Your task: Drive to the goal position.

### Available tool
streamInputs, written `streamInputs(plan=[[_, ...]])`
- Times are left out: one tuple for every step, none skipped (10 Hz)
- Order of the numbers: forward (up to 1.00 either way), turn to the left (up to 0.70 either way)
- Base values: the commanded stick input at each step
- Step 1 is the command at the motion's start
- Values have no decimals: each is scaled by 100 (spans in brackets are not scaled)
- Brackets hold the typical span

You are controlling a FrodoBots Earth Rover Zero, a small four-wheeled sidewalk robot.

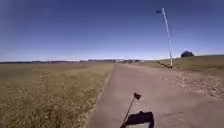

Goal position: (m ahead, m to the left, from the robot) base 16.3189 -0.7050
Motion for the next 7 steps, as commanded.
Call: streamInputs(plan=[[100, -38], [100, -23], [100, -4], [100, -15], [100, -34], [100, -14], [100, -34]])
